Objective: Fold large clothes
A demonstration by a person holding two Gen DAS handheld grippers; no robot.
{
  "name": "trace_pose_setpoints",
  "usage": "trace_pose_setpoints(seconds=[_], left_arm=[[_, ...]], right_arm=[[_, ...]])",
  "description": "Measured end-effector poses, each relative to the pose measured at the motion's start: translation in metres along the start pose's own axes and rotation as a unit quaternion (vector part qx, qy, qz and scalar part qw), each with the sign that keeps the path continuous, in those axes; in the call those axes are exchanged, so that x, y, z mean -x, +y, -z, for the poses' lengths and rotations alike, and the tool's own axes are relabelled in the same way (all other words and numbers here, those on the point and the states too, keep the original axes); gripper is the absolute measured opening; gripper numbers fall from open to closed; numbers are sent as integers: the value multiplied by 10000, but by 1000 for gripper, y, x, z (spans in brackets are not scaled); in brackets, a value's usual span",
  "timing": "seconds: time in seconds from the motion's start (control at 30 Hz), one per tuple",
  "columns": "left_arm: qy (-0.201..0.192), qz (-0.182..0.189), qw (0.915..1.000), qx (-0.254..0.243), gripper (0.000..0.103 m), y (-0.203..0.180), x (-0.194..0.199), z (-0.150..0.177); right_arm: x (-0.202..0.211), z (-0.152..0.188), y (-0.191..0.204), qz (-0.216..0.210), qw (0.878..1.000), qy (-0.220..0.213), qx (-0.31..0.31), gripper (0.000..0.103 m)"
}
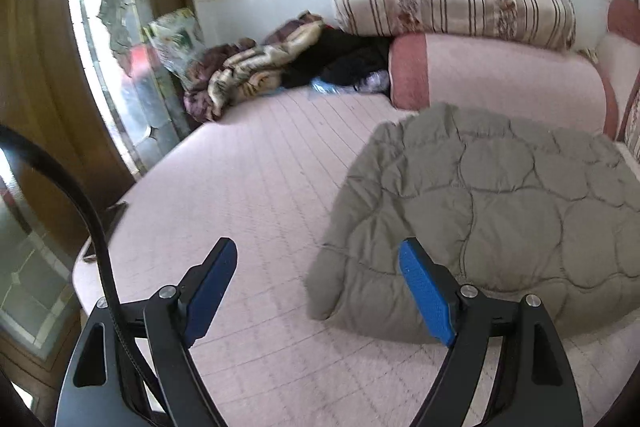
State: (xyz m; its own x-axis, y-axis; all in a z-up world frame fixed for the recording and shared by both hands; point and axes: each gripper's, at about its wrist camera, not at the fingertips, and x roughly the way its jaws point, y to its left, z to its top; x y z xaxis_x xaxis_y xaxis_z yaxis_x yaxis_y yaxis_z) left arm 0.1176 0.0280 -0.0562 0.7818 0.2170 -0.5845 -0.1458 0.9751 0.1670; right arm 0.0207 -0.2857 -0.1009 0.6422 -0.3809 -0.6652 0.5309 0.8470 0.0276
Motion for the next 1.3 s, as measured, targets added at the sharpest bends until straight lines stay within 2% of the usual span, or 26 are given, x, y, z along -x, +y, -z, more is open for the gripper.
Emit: trace_pose_setpoints(seconds=[0.17, 0.3, 0.4, 0.47, 0.67, 0.93, 1.07, 1.3], left_arm=[[-463, -185, 9987, 100, 89, 18, 44, 0], [-771, -1, 9966, 277, 91, 33, 82, 4], [-865, 113, 9958, 265, 93, 39, 105, 9], [-880, 344, 9950, 334, 93, 44, 119, 12], [-823, 846, 9926, 296, 95, 46, 150, 26], [-631, 1527, 9861, 181, 95, 38, 185, 57], [-413, 1702, 9845, -25, 95, 31, 194, 74], [107, 1737, 9845, -205, 95, 19, 194, 93]], right_arm=[[21, 27, 5, -54, 9998, 169, 44, 87], [43, 53, 14, -152, 9995, 234, 153, 87], [60, 72, 19, -234, 9989, 351, 199, 87], [70, 83, 21, -270, 9985, 433, 194, 87], [101, 106, 25, -324, 9966, 684, 341, 87], [148, 107, 32, -307, 9958, 672, 549, 87], [169, 110, 35, -204, 9953, 605, 726, 88], [182, 125, 36, 24, 9932, 783, 864, 88]])
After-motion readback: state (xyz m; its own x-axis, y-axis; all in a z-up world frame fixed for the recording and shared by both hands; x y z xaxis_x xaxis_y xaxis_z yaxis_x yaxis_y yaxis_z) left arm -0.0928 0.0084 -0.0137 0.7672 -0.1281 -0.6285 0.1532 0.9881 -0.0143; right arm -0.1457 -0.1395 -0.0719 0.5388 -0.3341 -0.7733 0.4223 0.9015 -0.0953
